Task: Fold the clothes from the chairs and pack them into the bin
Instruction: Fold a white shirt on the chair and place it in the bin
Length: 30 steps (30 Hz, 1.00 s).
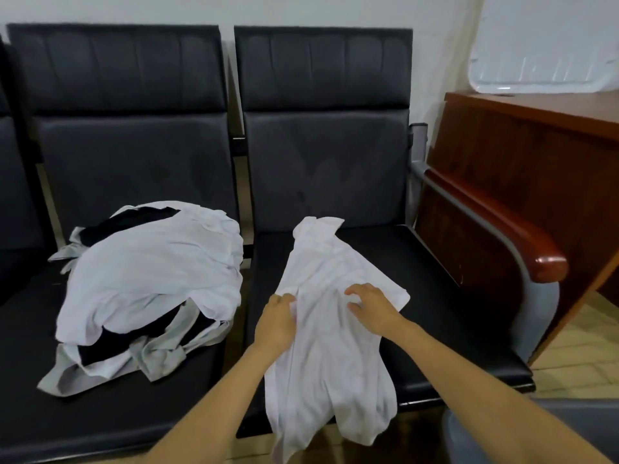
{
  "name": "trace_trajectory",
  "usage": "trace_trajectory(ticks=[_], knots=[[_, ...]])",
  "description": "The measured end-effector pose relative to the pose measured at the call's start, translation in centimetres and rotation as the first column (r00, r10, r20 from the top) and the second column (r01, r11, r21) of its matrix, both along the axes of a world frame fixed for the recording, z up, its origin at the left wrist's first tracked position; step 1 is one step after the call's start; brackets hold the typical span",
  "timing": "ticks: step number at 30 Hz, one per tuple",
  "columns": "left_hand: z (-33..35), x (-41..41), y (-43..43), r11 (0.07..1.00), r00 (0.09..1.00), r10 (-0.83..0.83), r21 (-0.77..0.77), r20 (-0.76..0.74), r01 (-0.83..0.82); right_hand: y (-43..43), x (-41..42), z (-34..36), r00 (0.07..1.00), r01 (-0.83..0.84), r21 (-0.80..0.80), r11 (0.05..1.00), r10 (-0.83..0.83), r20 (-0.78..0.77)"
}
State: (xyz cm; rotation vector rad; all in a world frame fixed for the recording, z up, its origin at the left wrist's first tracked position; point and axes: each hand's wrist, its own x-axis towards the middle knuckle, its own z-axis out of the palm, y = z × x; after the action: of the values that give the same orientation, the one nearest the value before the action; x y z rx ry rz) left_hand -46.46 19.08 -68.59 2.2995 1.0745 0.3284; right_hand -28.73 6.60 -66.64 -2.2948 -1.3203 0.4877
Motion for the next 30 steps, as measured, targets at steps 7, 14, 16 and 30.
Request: trace_trajectory(ticks=[7,14,16,30], knots=[[-1.0,0.9,3.3,0.987,0.983,0.138,-0.095,0.125,-0.126,3.5,1.0,-2.9,0.988,0.096,-0.162,0.982,-0.075,0.133],[1.7,-0.5,4.2,0.697,0.881,0.275,-0.711,0.385,0.093,1.9,3.1,-3.7,0.977,0.118,-0.309,0.944,-0.056,0.203],[2.2,-1.4,4.6,0.654,0.927,0.219,-0.751,0.304,0.091,0.6,3.6,-3.7,0.972,0.125,-0.329,0.936,-0.050,0.229],[1.6,-0.3,-0.8,0.958,0.974,-0.224,0.182,-0.016,0.223,-3.9,-1.0,0.9,0.876,0.263,-0.117,0.958,-0.186,0.445]])
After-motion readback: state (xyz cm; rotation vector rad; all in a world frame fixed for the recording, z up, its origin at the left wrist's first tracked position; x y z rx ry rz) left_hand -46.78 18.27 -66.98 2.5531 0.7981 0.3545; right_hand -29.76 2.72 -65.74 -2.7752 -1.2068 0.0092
